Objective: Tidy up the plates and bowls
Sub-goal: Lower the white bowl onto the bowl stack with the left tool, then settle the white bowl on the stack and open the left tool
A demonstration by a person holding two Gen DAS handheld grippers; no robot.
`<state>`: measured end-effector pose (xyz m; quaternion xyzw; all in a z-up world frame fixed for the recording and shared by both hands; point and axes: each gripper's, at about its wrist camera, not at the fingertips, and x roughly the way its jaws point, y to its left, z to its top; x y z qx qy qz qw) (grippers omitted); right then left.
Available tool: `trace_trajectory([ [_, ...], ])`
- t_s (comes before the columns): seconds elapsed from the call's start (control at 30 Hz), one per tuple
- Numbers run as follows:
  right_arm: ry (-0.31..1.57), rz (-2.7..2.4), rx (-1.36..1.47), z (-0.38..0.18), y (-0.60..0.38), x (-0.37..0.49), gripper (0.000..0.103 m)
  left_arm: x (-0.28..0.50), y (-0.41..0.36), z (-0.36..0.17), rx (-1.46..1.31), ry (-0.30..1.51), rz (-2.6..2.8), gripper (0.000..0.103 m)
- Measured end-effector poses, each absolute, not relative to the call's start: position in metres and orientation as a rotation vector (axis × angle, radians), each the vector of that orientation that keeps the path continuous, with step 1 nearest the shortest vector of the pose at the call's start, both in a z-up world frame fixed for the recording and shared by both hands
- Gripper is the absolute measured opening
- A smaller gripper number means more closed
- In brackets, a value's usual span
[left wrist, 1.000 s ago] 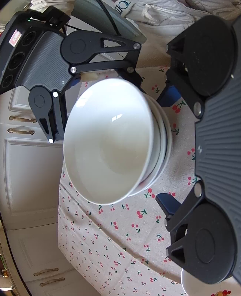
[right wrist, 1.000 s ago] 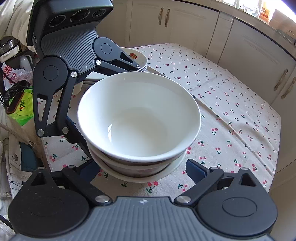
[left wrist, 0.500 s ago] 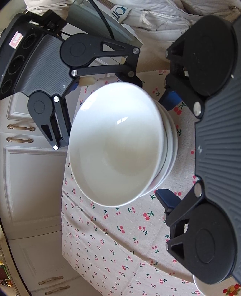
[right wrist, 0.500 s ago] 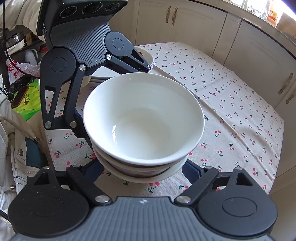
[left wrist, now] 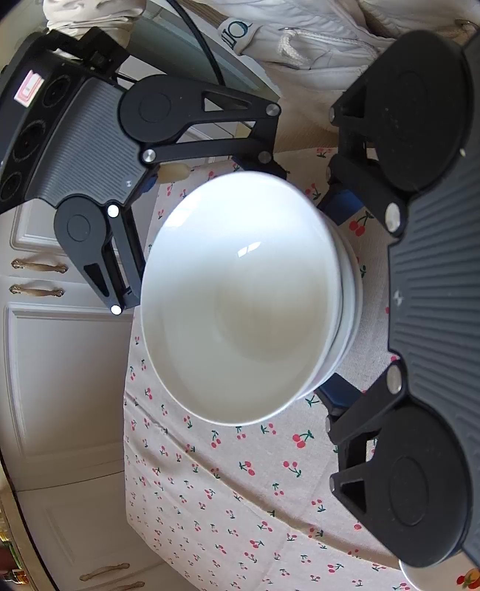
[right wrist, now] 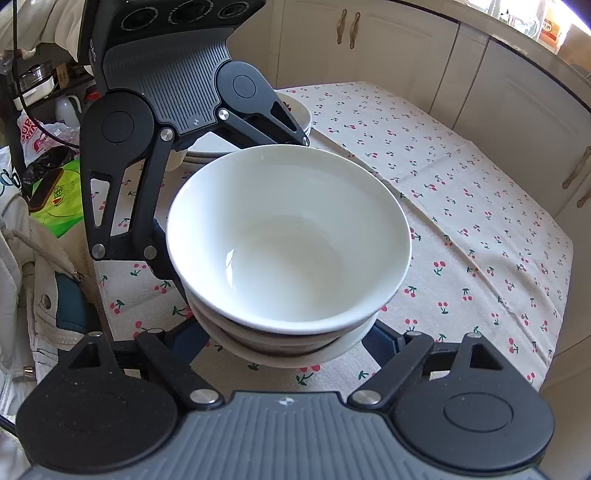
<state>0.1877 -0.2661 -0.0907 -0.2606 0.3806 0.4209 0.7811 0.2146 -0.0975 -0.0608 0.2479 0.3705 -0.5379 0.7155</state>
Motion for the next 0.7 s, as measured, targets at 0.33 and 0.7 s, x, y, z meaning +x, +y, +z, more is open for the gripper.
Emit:
trace_trajectory([
  [0.33,0.829,0.908,-0.562,-0.0915,-0.2653,0.1901,0.091,0.2132,-0.0980,-0.0606,0.548,0.821,-1.184,0.085],
  [0.7,0.818,0.904,-0.591,-0.0840,-0.2604,0.1859,0.090,0.2082,-0.0918,-0.0541,0.524,0.815,-1.157,0.084],
])
